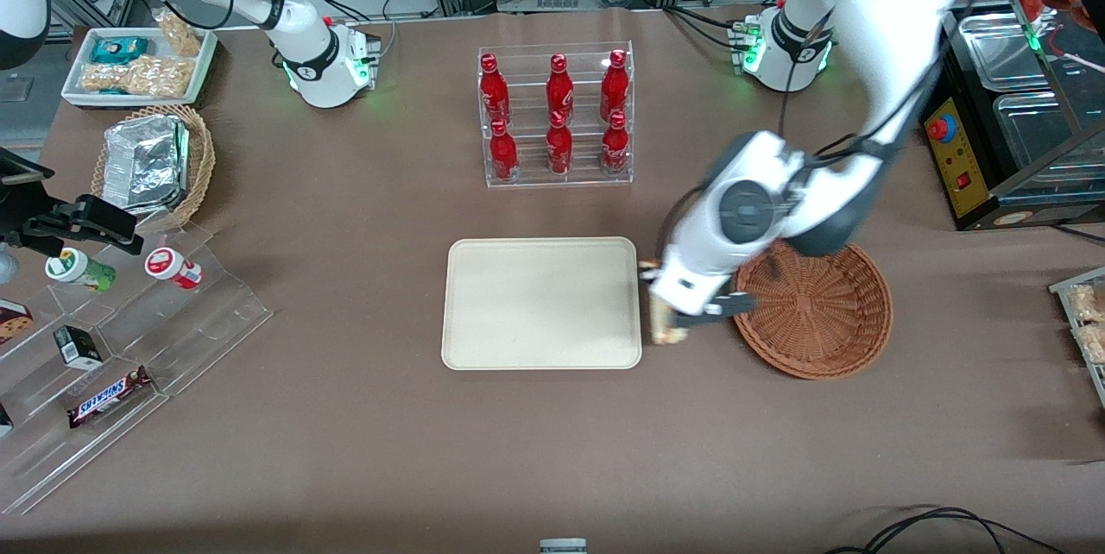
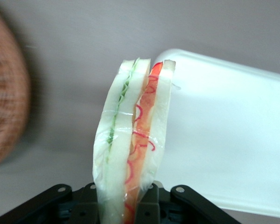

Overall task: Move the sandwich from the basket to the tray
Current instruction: 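Lift the sandwich and carry it over the white tray, then lower the sandwich onto the tray and open the left gripper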

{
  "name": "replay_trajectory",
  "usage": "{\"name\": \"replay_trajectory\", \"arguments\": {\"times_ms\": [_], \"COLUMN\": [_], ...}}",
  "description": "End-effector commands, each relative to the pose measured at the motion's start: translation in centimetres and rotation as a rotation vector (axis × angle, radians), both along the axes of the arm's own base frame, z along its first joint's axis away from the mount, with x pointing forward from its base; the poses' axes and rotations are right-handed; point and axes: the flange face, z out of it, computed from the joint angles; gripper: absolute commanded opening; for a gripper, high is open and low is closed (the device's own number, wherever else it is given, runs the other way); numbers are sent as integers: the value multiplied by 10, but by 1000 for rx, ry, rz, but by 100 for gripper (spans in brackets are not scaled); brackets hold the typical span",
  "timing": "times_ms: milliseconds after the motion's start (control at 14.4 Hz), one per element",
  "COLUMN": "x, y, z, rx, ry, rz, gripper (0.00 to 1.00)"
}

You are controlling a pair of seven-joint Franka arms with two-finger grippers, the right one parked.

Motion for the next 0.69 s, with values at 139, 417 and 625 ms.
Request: {"name": "replay_trajectory", "arguments": {"times_ms": [139,417,625], "x": [-11,-23,-19], "y": [-88,-149,-171], "z": [-44,-70,-93], "rx": [43,48,70], "ry": [-44,-87,-127], "rz": [-113,-124,-48], "gripper": [15,15,20]}}
